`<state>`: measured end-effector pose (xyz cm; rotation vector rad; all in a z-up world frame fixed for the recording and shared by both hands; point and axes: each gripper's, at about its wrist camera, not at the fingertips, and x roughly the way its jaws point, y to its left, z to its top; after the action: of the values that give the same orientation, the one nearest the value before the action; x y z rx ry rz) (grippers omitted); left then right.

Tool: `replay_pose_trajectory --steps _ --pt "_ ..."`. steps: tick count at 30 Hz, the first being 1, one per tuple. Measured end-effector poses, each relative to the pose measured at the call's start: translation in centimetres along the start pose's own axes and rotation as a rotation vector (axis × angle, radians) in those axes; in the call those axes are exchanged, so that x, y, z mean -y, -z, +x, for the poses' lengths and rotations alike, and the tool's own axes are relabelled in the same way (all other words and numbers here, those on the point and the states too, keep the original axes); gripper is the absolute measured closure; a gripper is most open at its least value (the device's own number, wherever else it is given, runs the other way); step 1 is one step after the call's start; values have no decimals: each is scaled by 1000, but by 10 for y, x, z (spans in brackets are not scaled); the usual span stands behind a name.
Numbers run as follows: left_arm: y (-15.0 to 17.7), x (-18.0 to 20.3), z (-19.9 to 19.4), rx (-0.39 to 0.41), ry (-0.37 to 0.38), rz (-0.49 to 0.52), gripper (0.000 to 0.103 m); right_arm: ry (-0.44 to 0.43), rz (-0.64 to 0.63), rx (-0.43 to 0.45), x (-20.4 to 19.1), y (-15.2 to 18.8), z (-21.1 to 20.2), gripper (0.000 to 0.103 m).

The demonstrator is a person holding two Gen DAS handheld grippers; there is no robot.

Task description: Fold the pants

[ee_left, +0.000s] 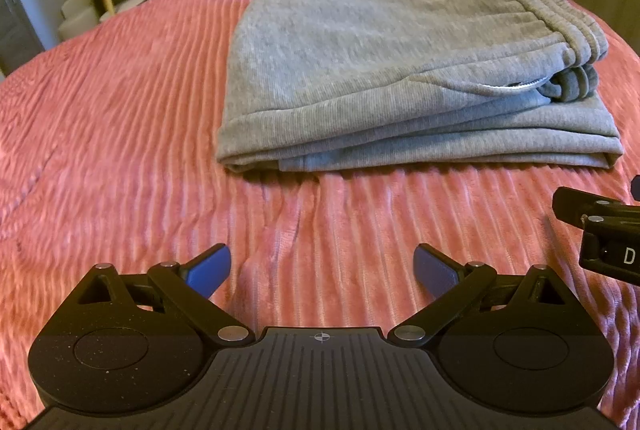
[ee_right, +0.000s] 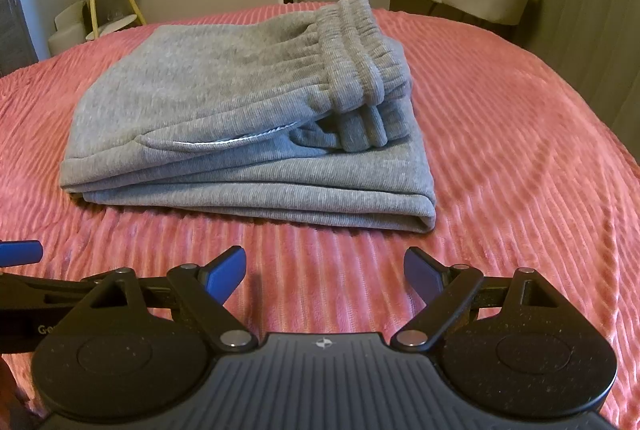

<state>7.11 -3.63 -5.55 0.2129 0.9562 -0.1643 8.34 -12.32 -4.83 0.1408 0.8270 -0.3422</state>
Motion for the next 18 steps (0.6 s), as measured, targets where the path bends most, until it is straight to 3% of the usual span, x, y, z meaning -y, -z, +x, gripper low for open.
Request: replay_pose_trajectory --steps 18 --pt "0 -2 0 -3 0 -7 2 0 -2 -7 0 1 1 17"
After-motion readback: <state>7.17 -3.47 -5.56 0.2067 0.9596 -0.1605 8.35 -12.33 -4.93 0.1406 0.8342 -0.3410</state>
